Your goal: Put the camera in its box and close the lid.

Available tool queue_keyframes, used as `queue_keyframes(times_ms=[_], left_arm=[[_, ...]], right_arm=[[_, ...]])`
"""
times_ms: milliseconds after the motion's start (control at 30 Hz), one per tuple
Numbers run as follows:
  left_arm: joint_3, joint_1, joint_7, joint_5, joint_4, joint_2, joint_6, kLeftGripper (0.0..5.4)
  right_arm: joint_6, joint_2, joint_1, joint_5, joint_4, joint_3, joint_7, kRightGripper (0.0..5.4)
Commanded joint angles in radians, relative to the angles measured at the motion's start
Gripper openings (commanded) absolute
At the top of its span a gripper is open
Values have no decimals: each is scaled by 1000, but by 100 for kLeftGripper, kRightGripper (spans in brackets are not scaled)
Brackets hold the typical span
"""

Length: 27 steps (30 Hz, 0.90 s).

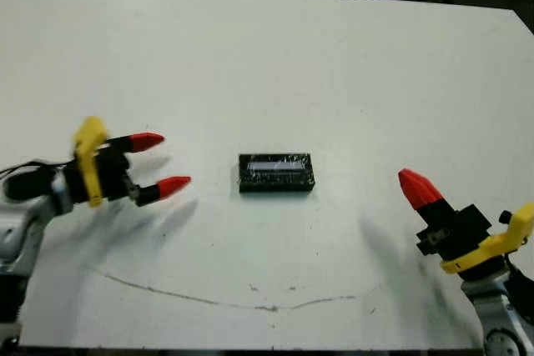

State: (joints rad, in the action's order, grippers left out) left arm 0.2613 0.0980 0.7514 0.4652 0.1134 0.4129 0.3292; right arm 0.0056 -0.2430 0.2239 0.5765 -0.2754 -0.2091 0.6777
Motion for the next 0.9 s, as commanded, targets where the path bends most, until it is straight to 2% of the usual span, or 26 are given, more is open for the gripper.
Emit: queue_keyframes(times_ms=[33,100,200,267,433,533,900], left_arm=[[35,-98,-200,1,104,-195,-132,469],[24,-131,-280,-29,136,-278,-225,438],[-25,-184,-356,-110,172,-378,-400,392],[-65,-218,-395,-154,190,-432,-491,359],[-137,-272,-443,-241,162,-484,-654,284],[-154,-277,-462,-262,123,-484,-688,241],[-196,-260,-490,-277,60,-464,-699,76]], right_arm=[[-27,18,-1,-21,13,-2,-32,0],[-50,53,-1,-54,5,1,-86,0],[-125,111,2,-167,-6,18,-192,0],[-149,135,-8,-187,18,29,-217,0],[-136,156,-16,-218,26,47,-283,0],[-129,164,-17,-218,24,49,-309,0],[-117,154,-17,-205,14,53,-328,0]])
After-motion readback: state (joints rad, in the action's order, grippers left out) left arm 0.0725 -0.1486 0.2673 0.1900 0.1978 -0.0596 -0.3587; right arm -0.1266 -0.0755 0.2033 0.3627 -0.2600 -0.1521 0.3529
